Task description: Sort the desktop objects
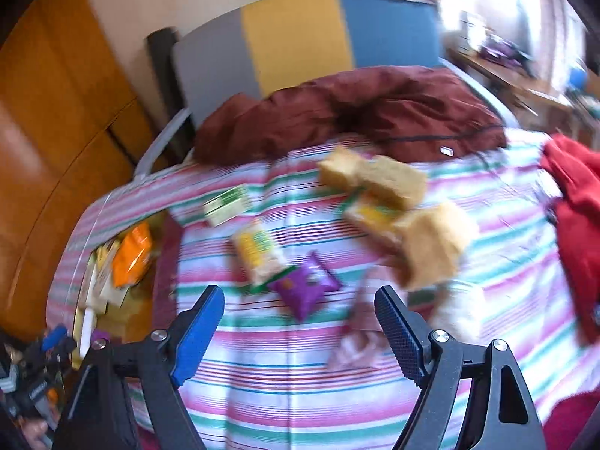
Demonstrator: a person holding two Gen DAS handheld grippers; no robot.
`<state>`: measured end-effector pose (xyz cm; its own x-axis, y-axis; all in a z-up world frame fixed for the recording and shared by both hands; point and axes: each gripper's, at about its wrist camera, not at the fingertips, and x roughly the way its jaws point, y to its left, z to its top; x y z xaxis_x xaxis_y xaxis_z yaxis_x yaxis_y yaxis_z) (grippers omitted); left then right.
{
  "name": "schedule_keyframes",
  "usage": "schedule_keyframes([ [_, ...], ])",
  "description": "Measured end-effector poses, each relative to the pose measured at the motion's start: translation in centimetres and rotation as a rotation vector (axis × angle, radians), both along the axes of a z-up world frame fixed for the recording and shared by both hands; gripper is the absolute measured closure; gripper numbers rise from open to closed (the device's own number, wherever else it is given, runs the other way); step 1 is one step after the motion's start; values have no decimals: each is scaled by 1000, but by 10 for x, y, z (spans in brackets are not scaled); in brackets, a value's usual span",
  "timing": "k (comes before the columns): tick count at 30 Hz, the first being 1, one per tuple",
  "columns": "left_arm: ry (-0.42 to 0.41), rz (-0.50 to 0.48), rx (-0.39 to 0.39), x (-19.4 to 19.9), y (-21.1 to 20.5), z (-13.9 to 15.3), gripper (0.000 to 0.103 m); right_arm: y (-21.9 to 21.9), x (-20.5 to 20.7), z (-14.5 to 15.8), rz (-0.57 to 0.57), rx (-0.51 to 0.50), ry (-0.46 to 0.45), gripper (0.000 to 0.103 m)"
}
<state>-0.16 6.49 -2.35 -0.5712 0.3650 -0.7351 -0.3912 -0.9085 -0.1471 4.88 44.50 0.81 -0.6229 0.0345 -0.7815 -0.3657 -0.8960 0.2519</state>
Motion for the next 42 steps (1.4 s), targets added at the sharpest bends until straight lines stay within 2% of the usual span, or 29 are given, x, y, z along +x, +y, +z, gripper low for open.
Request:
schedule_keyframes([
  [4, -1, -26, 13, 3, 4, 1, 36, 35, 22, 8, -120, -39, 10, 20],
  [8, -6, -44, 26, 3, 7, 2, 36, 55, 37, 12, -183, -76, 20, 20],
  [16, -6, -86, 22, 3, 19, 5, 35, 52, 23, -9, -96, -94, -67, 20],
  [21, -18, -117, 17, -2, 34, 8, 35, 67, 13, -23, -119, -115, -90, 20],
  [23, -20, -137, 11, -5, 44, 10, 35, 66, 5, -29, -84, -129, -88, 23],
  [25, -24, -167, 9, -8, 56, 12, 35, 60, -5, -35, -34, -138, -100, 31],
  [28, -37, -207, 14, -12, 76, 15, 35, 47, -22, -44, 39, -94, -138, 36],
  [32, -70, -247, 24, -20, 101, 16, 35, 35, -40, -48, 116, -82, -123, 36],
  [36, -134, -269, 53, -33, 123, 11, 35, 6, -60, -46, 303, -39, -106, 36],
  [38, -158, -274, 59, -41, 132, 8, 35, -10, -70, -53, 375, 11, -127, 32],
  [40, -172, -269, 50, -48, 141, 5, 35, -19, -79, -62, 412, 42, -144, 25],
  [42, -187, -275, 51, -54, 147, 4, 35, -22, -88, -73, 425, 58, -153, 23],
])
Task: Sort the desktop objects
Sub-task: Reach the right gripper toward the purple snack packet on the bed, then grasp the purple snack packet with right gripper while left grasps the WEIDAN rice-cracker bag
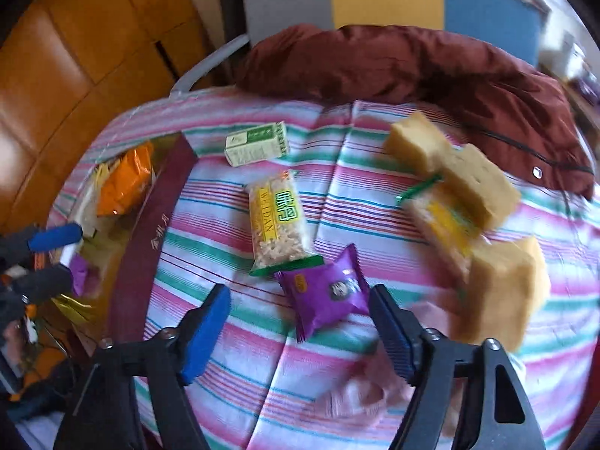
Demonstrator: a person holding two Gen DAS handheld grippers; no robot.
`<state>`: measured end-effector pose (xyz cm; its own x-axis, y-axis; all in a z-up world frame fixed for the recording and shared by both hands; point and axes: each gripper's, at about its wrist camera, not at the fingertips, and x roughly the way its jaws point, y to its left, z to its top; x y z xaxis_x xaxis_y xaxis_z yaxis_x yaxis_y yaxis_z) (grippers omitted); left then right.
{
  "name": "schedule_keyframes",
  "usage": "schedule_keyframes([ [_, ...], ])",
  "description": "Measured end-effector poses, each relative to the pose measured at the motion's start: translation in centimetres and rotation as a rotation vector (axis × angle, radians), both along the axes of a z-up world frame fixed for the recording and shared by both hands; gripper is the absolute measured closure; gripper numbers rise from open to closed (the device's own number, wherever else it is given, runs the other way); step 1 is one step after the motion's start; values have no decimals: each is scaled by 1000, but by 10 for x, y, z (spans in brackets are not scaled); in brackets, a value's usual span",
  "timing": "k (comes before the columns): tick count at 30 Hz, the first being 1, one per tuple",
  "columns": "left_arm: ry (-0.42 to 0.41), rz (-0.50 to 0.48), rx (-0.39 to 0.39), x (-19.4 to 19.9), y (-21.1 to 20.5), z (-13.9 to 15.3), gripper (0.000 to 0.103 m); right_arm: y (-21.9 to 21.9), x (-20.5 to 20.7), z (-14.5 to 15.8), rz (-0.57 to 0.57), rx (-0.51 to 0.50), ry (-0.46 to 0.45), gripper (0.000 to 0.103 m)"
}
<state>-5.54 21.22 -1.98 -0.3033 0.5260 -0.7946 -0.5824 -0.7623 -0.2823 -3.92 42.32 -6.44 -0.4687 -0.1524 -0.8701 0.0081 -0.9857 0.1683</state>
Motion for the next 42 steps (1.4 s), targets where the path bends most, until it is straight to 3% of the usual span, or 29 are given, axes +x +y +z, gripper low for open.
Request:
schedule_keyframes([
  [6, -78, 8, 8, -25, 19, -12, 35, -3, -13, -23, 53, 66, -47, 23],
  [8, -114, 8, 15, -32, 27, -17, 35, -5, -14, -27, 64, 101, -56, 29],
  [9, -128, 8, 13, -35, 31, -20, 35, -6, -14, -28, 70, 121, -62, 41],
  [12, -176, 5, 19, -44, 46, -27, 35, -6, -12, -31, 86, 145, -71, 46],
  [23, -378, 129, 31, -89, 92, -70, 35, 1, -7, -21, 78, 144, -69, 50],
  [30, -402, 187, 5, -107, 112, -87, 35, 11, 1, -5, 55, 111, -20, 50],
  [37, -387, 175, -97, -110, 133, -110, 36, 14, 4, 2, 41, 107, 0, 50],
  [42, -341, 148, -112, -105, 137, -112, 37, 16, 5, 3, 36, 113, 2, 50],
])
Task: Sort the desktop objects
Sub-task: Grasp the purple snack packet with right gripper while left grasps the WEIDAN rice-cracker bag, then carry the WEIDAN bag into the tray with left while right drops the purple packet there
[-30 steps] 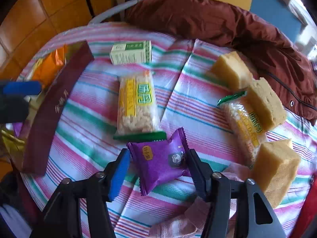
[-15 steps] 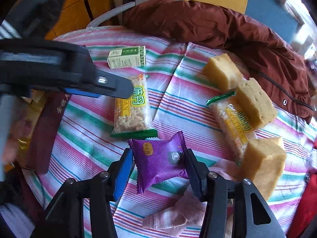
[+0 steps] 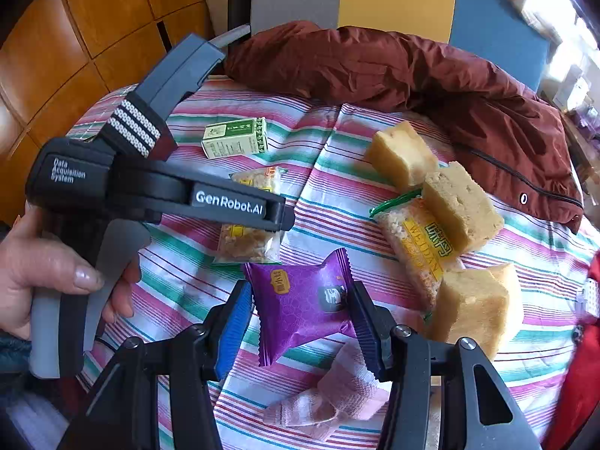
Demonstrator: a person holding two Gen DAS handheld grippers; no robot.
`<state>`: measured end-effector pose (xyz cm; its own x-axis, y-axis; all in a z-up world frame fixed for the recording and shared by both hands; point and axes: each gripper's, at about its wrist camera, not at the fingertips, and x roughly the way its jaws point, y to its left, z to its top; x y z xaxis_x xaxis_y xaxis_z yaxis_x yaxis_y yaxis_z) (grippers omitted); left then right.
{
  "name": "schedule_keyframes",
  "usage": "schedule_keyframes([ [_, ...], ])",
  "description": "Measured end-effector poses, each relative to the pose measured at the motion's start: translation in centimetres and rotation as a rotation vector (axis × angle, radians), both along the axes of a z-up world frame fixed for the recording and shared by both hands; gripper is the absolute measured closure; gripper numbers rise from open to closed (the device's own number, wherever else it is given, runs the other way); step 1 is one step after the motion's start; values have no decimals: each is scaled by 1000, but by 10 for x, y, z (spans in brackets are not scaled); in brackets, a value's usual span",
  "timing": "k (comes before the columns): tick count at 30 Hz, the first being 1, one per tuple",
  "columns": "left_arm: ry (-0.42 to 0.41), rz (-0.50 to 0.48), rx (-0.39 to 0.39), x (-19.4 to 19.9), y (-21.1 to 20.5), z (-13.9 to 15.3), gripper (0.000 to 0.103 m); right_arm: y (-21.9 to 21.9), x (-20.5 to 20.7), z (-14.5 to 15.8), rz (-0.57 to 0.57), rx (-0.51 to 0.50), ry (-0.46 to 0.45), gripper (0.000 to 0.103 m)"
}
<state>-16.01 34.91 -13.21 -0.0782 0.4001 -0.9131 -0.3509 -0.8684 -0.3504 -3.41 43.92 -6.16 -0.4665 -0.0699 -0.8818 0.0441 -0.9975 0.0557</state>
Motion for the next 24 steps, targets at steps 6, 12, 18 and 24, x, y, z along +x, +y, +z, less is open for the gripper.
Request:
schedule_keyframes([
  [6, 102, -61, -24, 12, -4, 3, 48, 4, -1, -4, -8, 11, -10, 50],
  [12, 167, -87, -12, 25, -19, 18, 50, 10, -1, -4, -25, 3, -2, 50],
  [18, 253, -104, 42, 49, -44, 60, 50, 9, 3, 6, -17, -36, 59, 50],
  [24, 392, -110, 65, 79, -78, 103, 50, 5, 7, 12, -10, -84, 110, 49],
])
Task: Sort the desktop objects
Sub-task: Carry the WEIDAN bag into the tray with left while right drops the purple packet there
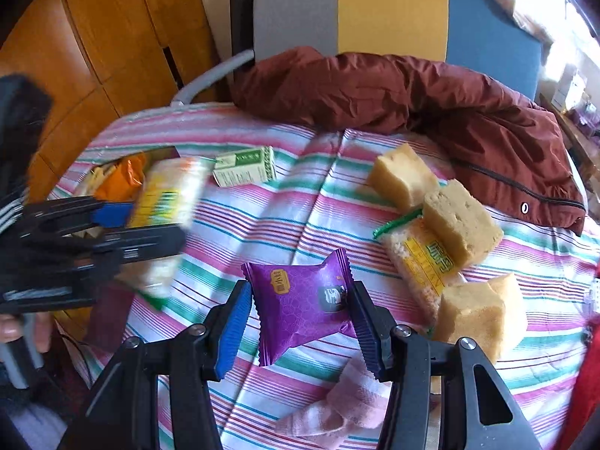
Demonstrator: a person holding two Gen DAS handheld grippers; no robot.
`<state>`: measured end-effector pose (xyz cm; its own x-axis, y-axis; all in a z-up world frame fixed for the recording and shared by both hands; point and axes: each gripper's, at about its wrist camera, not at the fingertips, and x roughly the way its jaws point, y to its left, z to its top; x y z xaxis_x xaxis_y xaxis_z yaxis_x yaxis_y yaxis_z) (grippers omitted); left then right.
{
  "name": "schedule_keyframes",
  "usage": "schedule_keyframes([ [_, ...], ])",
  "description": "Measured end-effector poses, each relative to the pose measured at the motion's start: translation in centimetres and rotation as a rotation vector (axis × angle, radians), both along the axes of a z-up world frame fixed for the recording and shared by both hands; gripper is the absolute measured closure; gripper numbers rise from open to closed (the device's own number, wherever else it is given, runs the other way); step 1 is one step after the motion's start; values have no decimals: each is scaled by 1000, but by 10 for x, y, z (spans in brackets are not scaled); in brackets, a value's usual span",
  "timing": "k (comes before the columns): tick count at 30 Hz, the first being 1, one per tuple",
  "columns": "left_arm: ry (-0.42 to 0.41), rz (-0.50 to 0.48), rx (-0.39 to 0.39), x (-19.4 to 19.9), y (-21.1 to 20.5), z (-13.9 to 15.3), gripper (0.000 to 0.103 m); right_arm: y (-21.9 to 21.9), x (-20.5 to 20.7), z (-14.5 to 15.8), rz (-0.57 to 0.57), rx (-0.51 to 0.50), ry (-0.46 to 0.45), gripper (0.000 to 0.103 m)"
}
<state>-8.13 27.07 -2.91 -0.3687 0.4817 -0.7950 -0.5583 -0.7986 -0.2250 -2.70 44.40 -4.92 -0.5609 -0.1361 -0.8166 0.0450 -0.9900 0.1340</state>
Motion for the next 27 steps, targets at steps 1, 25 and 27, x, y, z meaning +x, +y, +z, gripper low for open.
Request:
schedule_keyframes([
  [1, 28, 4, -2, 6, -9, 7, 50, 0, 0, 0, 1, -6, 4, 50],
  [25, 93, 244, -16, 42, -182, 7, 50, -95, 8, 21, 135, -35, 16, 49],
  [27, 85, 261, 0, 43, -197, 6, 50, -109, 10, 27, 155, -53, 27, 49],
])
